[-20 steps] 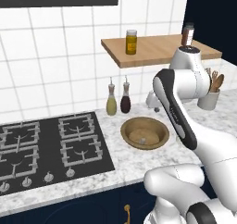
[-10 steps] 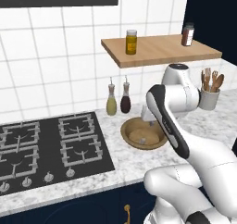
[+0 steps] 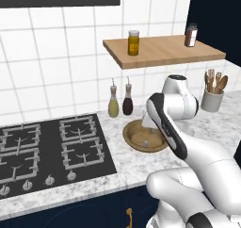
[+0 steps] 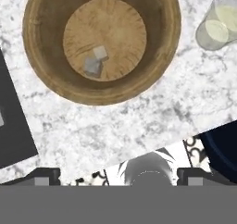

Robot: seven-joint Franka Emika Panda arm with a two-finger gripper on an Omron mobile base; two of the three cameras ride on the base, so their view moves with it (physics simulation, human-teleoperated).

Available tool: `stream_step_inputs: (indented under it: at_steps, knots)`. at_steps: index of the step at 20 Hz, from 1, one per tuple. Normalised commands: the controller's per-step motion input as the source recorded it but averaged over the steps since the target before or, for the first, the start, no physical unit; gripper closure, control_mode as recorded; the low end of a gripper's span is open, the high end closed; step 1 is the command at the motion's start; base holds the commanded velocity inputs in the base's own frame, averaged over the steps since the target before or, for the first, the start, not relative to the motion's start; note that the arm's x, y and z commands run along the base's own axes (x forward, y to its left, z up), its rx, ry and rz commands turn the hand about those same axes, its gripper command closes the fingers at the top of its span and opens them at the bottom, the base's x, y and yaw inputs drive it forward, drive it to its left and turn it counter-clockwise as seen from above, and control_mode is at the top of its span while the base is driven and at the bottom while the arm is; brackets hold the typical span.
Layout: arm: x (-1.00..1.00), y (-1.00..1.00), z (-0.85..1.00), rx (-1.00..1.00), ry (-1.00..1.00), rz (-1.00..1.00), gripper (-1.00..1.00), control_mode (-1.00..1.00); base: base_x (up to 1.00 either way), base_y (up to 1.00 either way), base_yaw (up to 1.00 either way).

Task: Grab a lemon wedge from the fridge and one ice cube from the ice bowl, and put them in the glass of lemonade.

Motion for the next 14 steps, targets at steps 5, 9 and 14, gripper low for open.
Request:
stream_step_inputs:
  at_steps: [5,9,14]
  knots:
    - [0.17,0.11,-0.30,0.00,0.15,-0.07,-1.00,-1.00,0.00,0.00,0.00]
    - [0.09,0.16,-0.39,0.00,0.17,0.00,-1.00,-1.00,0.00,0.00,0.00]
    - [0.06,0.11,-0.30,0.00,0.12,0.00,-1.00,-1.00,0.00,0.00,0.00]
